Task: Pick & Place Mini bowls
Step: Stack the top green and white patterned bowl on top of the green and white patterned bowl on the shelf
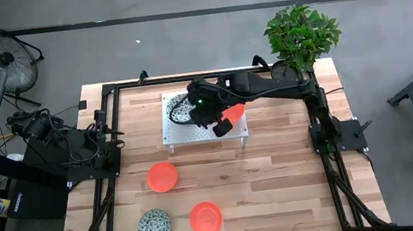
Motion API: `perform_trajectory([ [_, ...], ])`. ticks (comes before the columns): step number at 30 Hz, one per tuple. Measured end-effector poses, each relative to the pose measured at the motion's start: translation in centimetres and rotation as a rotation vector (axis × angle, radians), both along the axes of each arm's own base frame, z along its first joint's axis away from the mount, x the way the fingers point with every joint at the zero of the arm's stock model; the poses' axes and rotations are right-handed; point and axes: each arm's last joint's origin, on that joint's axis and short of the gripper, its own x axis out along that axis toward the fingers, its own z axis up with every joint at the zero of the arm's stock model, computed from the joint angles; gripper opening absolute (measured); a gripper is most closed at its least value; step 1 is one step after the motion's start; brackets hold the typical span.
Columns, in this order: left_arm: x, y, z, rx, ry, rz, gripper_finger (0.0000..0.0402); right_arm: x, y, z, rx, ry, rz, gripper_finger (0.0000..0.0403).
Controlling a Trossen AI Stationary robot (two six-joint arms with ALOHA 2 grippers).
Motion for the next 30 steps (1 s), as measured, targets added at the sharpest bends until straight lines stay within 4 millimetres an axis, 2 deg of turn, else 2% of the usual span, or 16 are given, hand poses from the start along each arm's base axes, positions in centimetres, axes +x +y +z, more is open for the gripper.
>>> perform_trajectory([
  [3,0.0,0.0,0.0,0.0,0.0,0.0,0.0124,-0.3,-0.2,0.3,0.193,-0.021,-0.013,0.011],
  [5,0.0,0.0,0.0,0.0,0.0,0.0,0.0124,-0.3,-0.1,0.5,0.258,-0.036,-0.012,0.011],
  [9,0.0,0.0,0.0,0.0,0.0,0.001,0.0124,0.1,-0.2,0.7,0.253,-0.083,-0.04,0.0105],
  [14,0.0,0.0,0.0,0.0,0.0,0.0,0.0124,0.3,0.0,0.9,0.307,-0.116,-0.068,0.0076],
  [17,0.0,0.0,0.0,0.0,0.0,0.0,0.0124,0.8,0.2,0.0,0.324,-0.127,-0.076,0.005],
  [22,0.0,0.0,0.0,0.0,0.0,0.0,0.0124,0.9,0.3,-2.9,0.319,-0.137,-0.084,0.0007],
  [26,0.0,0.0,0.0,0.0,0.0,0.001,0.0124,-0.1,0.6,-3.8,0.241,-0.295,-0.135,0.0007],
  [30,0.0,0.0,0.0,0.0,0.0,0.001,0.0124,-2.2,0.9,-3.3,0.199,-0.579,-0.23,0.0003],
])
